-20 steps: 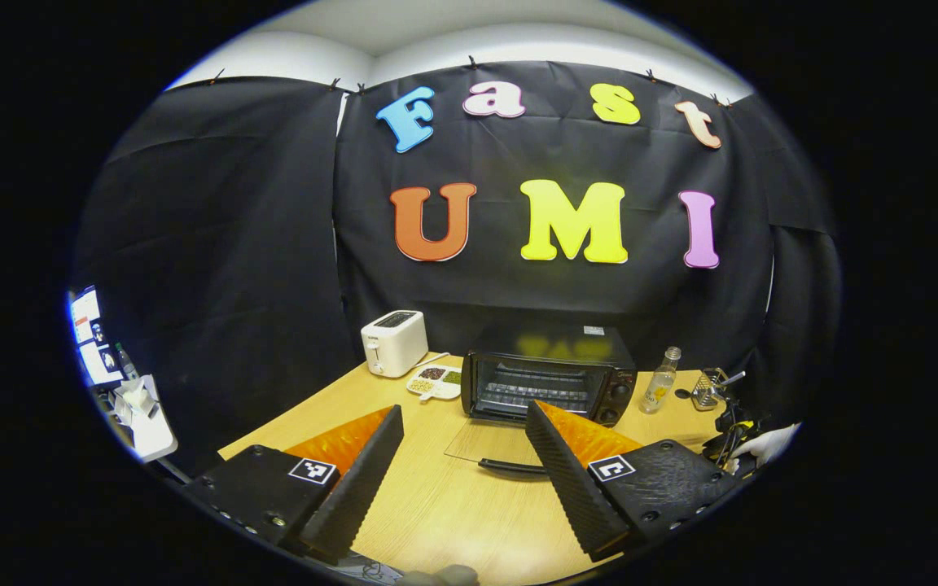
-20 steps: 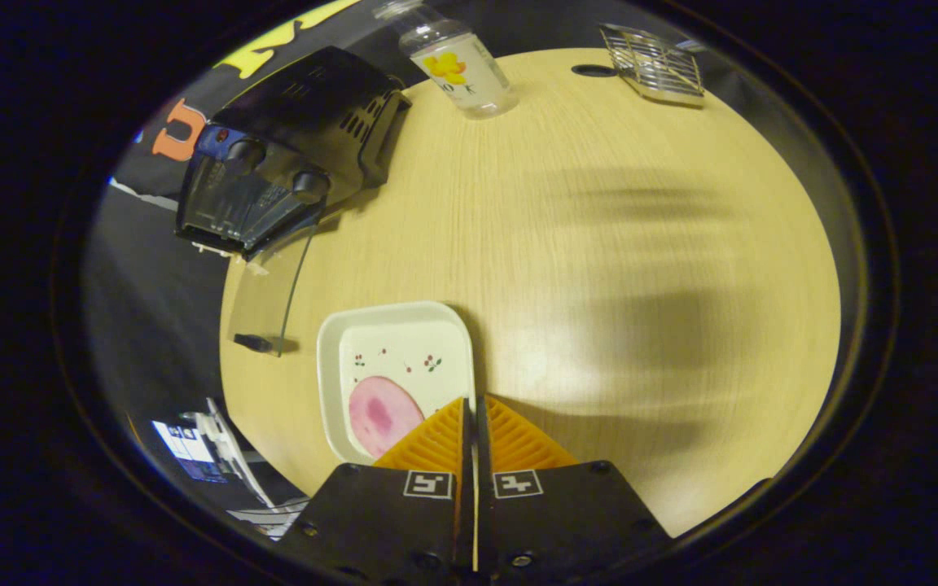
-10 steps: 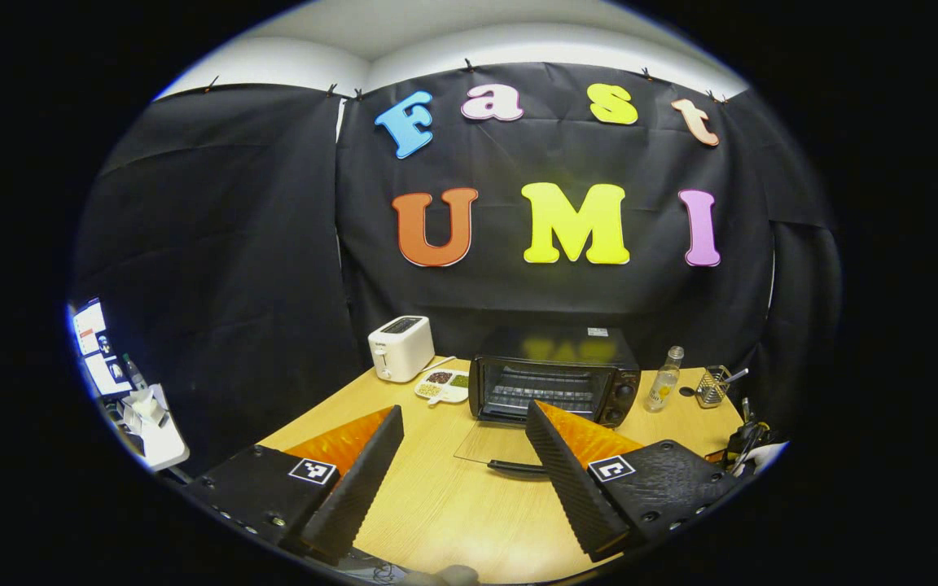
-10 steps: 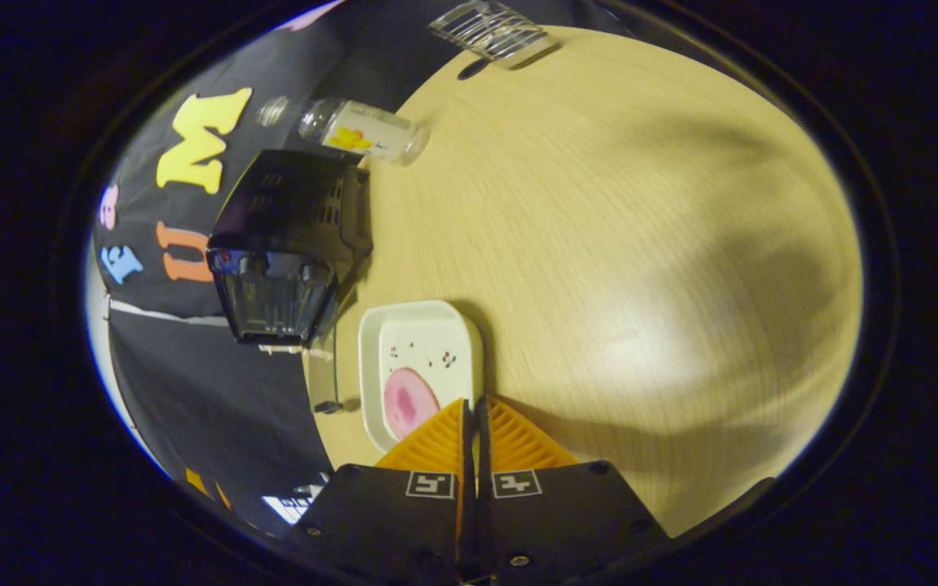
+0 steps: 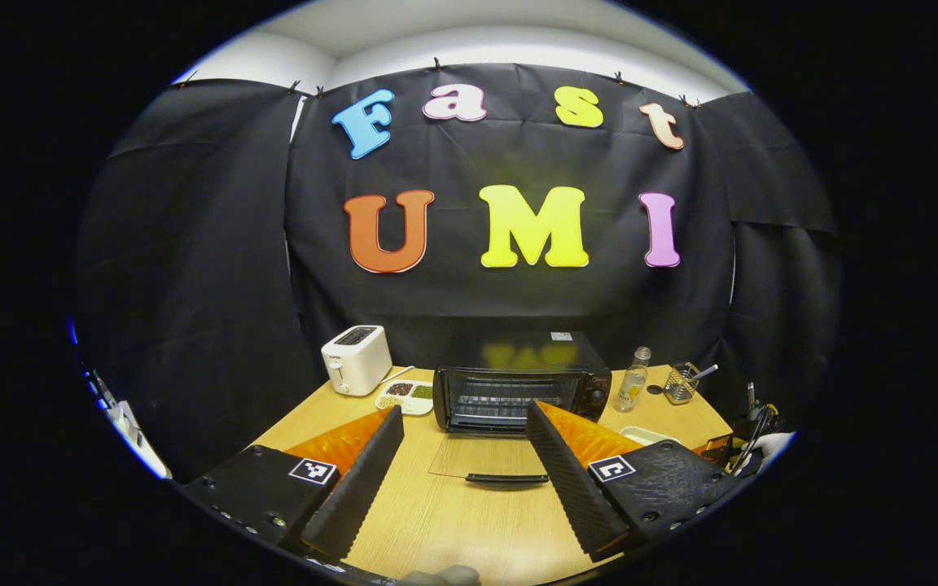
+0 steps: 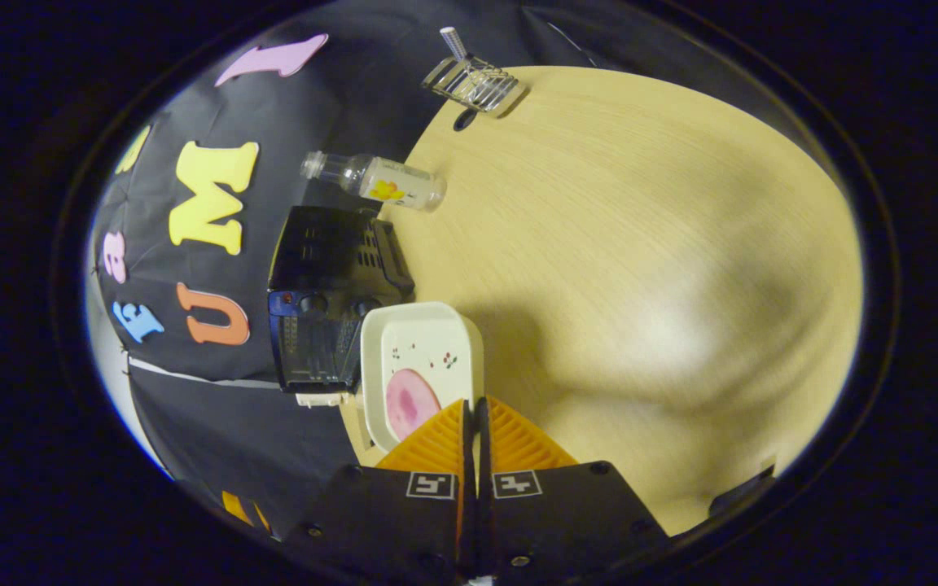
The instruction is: Open the electric oven with the left hand, put the food in, and close the electric oven.
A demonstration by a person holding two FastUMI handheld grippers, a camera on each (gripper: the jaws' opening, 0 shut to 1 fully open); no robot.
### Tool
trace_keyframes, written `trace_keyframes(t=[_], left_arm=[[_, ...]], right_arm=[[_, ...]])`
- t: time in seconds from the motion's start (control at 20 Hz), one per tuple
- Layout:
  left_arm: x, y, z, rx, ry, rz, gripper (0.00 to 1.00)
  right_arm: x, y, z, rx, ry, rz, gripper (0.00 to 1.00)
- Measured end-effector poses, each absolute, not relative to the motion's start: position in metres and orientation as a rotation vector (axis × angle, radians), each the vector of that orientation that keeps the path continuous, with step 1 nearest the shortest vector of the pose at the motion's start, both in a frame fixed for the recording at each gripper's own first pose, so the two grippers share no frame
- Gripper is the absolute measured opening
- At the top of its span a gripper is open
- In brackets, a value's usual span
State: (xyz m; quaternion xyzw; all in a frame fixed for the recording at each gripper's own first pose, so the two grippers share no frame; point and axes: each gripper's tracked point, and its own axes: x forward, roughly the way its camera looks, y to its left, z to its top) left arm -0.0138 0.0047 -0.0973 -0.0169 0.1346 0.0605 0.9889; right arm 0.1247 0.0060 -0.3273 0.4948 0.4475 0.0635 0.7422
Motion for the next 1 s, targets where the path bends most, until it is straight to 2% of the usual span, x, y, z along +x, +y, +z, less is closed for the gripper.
trace_keyframes(t=[0.3,0.5,1.0], left_arm=[[-0.013,0.055,-0.106,-0.012,0.274,0.044,0.97],[-0.02,0.093,-0.111,-0.014,0.275,0.023,0.97],[-0.045,0.162,-0.116,-0.043,0.291,0.122,0.97]], right_arm=[[0.12,0.082,-0.289,1.174,0.865,0.09,0.04],[0.122,0.144,-0.291,1.197,0.84,0.029,0.04],[0.15,0.284,-0.315,1.219,0.94,0.054,0.04]])
